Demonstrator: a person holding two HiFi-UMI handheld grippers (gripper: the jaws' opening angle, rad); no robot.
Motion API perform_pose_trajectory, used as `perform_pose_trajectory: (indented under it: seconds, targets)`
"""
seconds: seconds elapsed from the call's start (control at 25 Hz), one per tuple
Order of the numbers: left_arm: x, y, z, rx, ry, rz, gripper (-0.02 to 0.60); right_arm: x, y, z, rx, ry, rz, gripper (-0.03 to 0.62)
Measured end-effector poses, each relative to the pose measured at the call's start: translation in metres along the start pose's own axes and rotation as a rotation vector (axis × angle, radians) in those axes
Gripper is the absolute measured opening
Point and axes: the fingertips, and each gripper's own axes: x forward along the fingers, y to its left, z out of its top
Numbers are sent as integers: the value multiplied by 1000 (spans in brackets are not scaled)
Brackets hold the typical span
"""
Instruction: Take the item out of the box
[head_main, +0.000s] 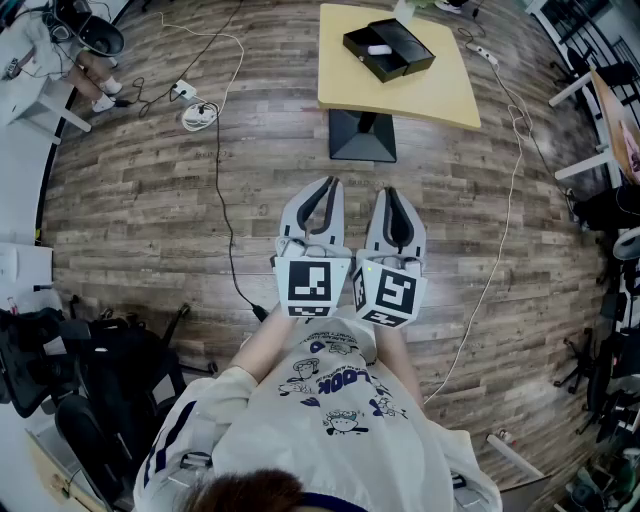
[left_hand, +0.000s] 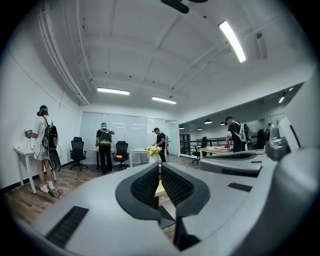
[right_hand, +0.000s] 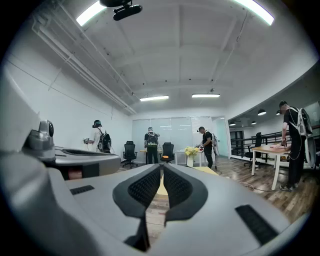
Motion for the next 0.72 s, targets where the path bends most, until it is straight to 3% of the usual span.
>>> perform_pose_trajectory:
  seconds: [0.72]
  targets:
    - [23, 12, -5, -4, 10, -2, 28, 25, -4, -5, 23, 7, -3, 41]
